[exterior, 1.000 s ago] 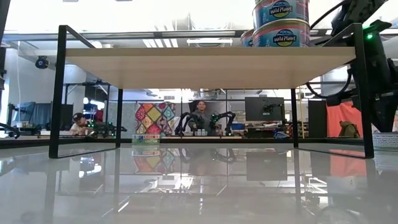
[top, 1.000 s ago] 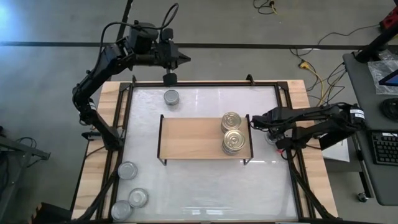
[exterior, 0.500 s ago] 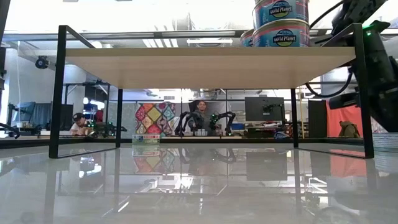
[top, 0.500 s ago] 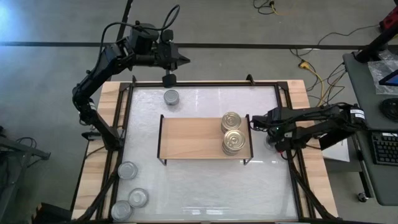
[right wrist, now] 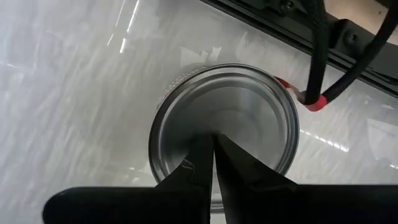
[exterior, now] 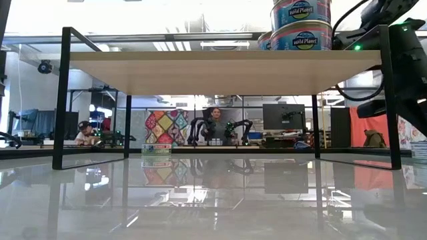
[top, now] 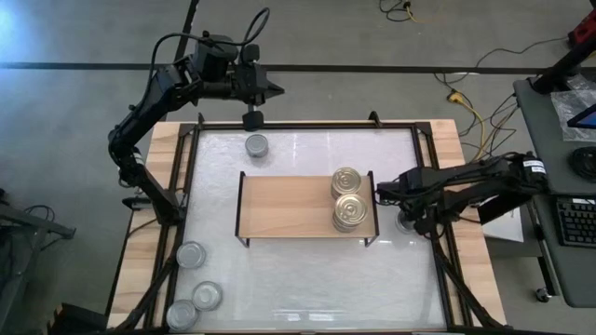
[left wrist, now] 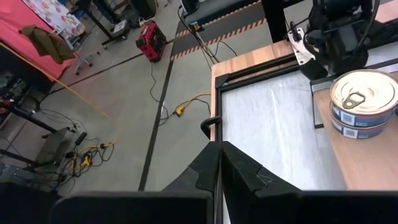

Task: Stack canned seafood by type on shelf
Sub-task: Put the green tuna can on the shelf

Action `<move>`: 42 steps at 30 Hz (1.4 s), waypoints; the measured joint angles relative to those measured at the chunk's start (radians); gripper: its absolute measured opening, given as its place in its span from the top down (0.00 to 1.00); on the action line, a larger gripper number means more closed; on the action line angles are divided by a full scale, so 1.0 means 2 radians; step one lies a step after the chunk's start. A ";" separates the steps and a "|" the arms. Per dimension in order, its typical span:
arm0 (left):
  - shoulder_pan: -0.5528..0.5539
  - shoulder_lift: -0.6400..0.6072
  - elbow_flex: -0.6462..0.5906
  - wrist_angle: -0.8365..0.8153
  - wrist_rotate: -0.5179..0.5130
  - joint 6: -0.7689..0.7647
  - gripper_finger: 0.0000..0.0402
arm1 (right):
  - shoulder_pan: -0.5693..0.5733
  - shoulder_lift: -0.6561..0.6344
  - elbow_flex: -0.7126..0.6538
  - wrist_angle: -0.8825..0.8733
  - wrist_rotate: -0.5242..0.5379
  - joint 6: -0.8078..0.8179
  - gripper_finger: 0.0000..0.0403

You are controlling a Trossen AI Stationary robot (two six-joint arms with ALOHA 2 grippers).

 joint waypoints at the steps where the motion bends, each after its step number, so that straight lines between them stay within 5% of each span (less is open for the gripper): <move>1: 0.000 0.000 0.000 0.000 0.000 0.001 1.00 | 0.003 0.000 0.000 0.001 -0.001 0.001 0.97; 22: 0.000 0.000 0.000 0.001 0.000 0.004 1.00 | 0.014 0.000 -0.001 0.022 -0.048 0.049 0.97; 42: -0.001 0.000 0.000 0.003 0.000 0.000 1.00 | 0.161 0.000 -0.001 0.077 -0.080 0.094 0.97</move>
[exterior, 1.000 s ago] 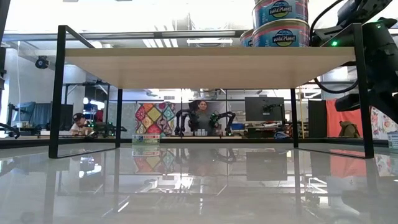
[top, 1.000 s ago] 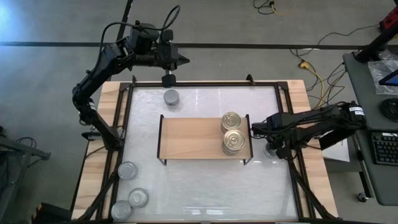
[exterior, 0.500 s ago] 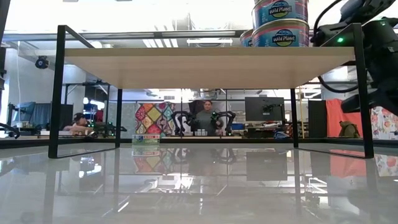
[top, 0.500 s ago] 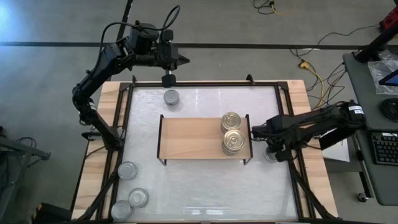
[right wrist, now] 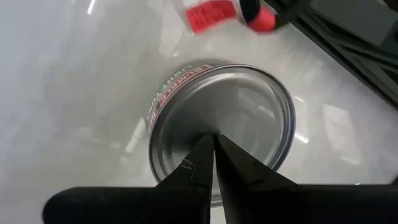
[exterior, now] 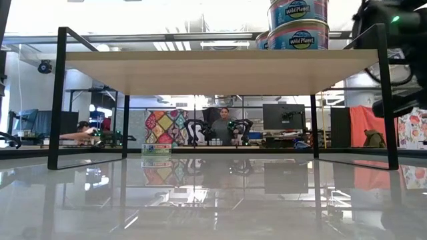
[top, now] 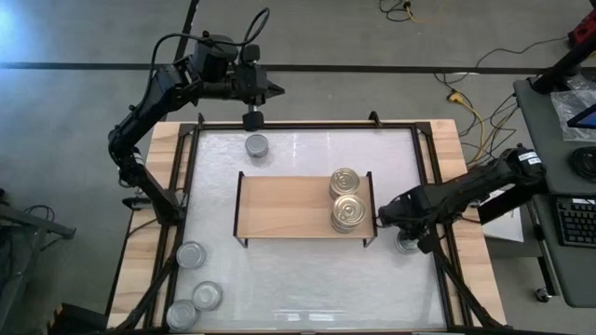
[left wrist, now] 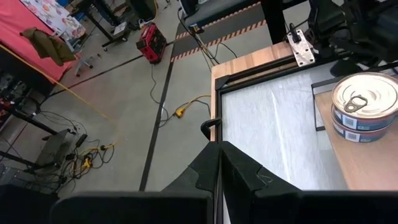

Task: Stack canned seafood by type on shelf
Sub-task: Put the green tuna can on the shelf

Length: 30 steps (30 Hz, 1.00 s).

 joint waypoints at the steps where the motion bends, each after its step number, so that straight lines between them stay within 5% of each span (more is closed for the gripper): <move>1: 0.000 0.000 0.000 -0.001 0.000 -0.001 1.00 | 0.010 0.000 0.000 0.004 -0.004 0.001 0.97; 10: 0.000 0.000 0.000 -0.032 0.005 -0.019 1.00 | 0.098 0.000 0.001 0.036 -0.003 0.001 0.97; 18: -0.026 -0.003 0.000 -0.020 0.165 -0.079 1.00 | 0.188 0.000 0.001 0.062 -0.003 -0.019 0.97; 23: -0.094 -0.001 -0.001 -0.048 0.082 -0.070 1.00 | 0.219 0.000 0.001 0.063 -0.002 -0.037 0.97; 30: -0.140 -0.008 -0.003 -0.046 0.105 -0.133 1.00 | 0.249 0.018 0.006 0.103 0.020 -0.040 0.97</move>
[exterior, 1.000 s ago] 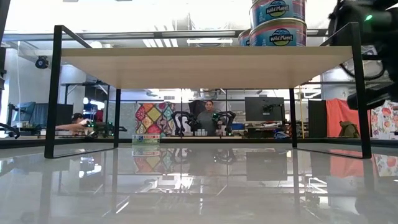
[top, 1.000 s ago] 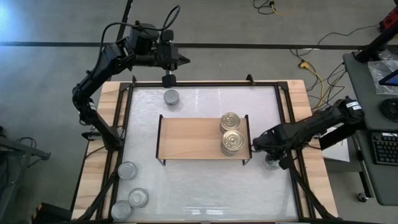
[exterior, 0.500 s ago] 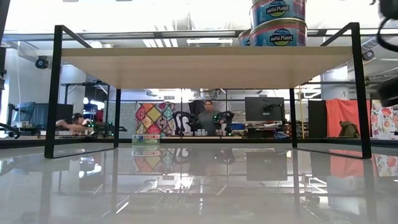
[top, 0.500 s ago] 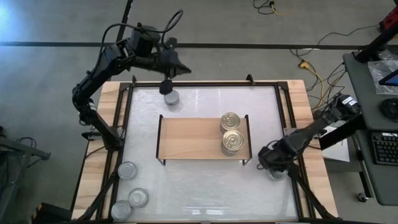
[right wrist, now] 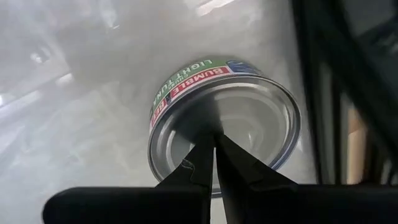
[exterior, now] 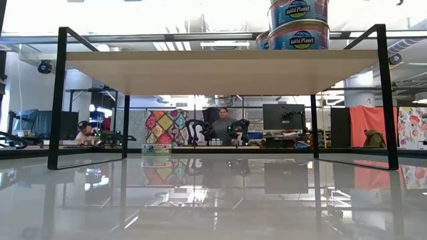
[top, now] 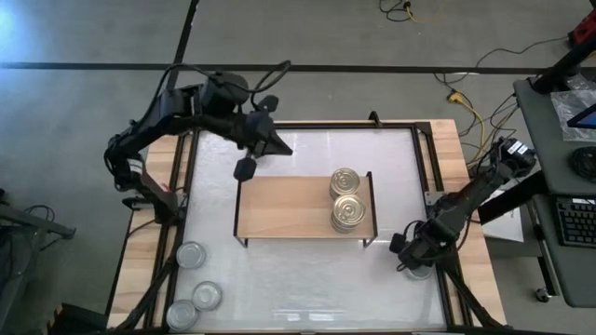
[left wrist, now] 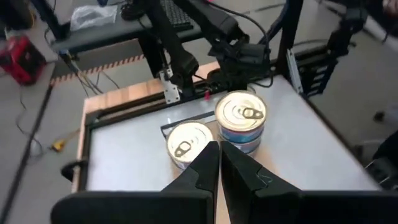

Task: Stack canned seafood by type on shelf
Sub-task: Put the green tuna can on the shelf

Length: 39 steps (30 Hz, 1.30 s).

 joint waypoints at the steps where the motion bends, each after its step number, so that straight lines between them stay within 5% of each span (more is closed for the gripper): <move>1: -0.002 -0.001 0.000 -0.001 0.000 -0.016 1.00 | 0.003 0.013 0.006 0.000 0.004 -0.001 0.97; 12: -0.050 -0.005 -0.057 -0.017 -0.073 -0.140 1.00 | 0.010 0.187 0.155 -0.046 0.028 -0.115 0.97; 23: -0.106 -0.050 -0.142 0.000 -0.131 -0.200 1.00 | 0.005 0.261 0.265 -0.111 0.101 -0.256 0.97; 39: -0.182 -0.206 -0.374 0.150 -0.128 -0.245 1.00 | 0.004 0.354 0.373 -0.117 0.149 -0.544 0.97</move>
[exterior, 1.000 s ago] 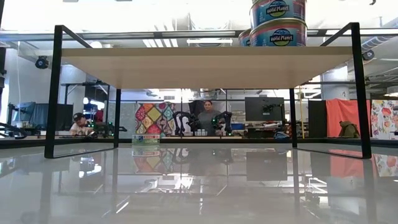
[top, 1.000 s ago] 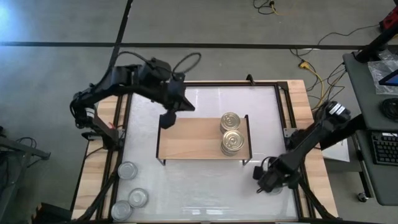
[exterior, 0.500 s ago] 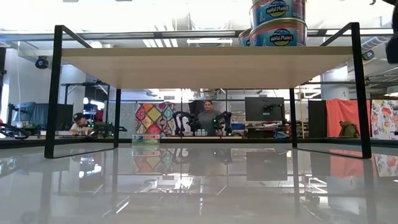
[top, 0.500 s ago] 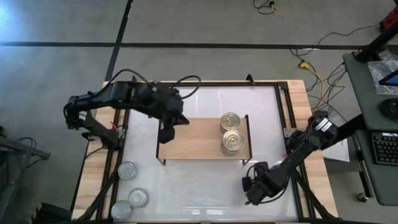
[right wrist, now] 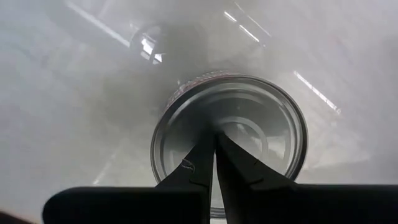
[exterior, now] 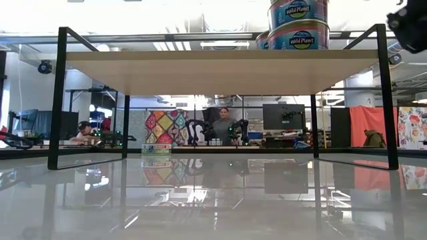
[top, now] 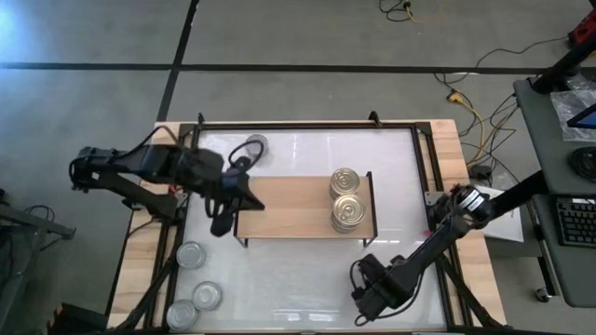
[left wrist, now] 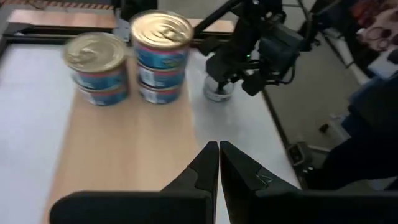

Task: Stack canned seafood by type on shelf
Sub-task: Put the green tuna can on the shelf

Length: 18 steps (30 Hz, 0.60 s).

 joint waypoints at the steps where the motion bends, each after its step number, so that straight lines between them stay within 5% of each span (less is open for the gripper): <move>1: -0.005 -0.005 -0.010 0.005 0.000 -0.009 1.00 | 0.000 0.007 0.009 0.001 0.004 -0.017 0.97; 7: -0.035 -0.009 -0.048 0.013 0.013 -0.030 1.00 | -0.003 0.032 0.064 0.009 0.060 -0.149 0.97; 18: -0.052 0.029 -0.083 0.035 0.018 -0.009 1.00 | -0.006 0.042 0.089 0.030 0.081 -0.183 0.97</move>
